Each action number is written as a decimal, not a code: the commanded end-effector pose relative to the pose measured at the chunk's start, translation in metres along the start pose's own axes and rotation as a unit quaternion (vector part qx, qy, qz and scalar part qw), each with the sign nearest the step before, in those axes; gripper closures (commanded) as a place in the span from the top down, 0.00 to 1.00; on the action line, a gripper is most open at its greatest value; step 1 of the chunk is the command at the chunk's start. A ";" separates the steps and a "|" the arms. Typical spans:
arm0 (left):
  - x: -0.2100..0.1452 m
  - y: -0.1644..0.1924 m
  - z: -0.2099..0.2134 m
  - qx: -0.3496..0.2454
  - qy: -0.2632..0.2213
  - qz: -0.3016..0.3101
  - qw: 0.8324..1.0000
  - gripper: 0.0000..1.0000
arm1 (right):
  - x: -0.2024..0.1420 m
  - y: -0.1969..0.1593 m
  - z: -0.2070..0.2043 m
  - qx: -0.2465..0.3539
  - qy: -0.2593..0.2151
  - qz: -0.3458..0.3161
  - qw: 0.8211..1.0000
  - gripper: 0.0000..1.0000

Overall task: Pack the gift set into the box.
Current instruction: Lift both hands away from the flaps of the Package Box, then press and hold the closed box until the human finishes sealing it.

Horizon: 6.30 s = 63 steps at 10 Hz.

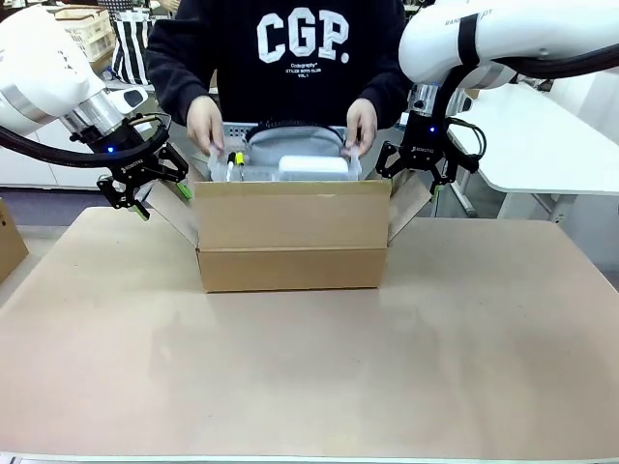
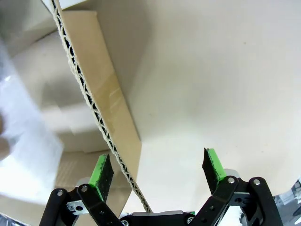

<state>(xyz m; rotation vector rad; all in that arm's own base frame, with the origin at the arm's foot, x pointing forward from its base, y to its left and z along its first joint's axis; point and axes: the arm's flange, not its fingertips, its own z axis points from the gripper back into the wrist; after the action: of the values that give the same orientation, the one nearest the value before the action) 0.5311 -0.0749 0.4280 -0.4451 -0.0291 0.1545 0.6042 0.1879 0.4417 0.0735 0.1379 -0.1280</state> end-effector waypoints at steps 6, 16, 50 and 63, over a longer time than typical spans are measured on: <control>-0.001 -0.001 0.003 0.008 -0.002 0.005 1.000 1.00 | -0.001 0.000 0.002 -0.011 -0.009 -0.012 1.000 1.00; -0.001 -0.001 0.003 0.008 -0.002 0.005 1.000 1.00 | -0.001 0.000 0.002 -0.011 -0.009 -0.012 1.000 1.00; -0.096 0.036 0.162 -0.232 0.062 -0.083 0.967 1.00 | -0.097 -0.126 0.122 0.271 0.053 0.035 0.961 1.00; -0.151 0.102 0.196 -0.428 0.091 -0.163 0.884 1.00 | -0.142 -0.234 0.139 0.472 0.090 0.045 0.876 1.00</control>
<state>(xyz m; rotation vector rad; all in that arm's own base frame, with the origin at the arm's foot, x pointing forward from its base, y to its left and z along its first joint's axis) 0.3564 0.0751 0.5609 -1.3333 0.0158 -0.2594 0.4520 -0.0380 0.5827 1.0922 0.2517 -0.0653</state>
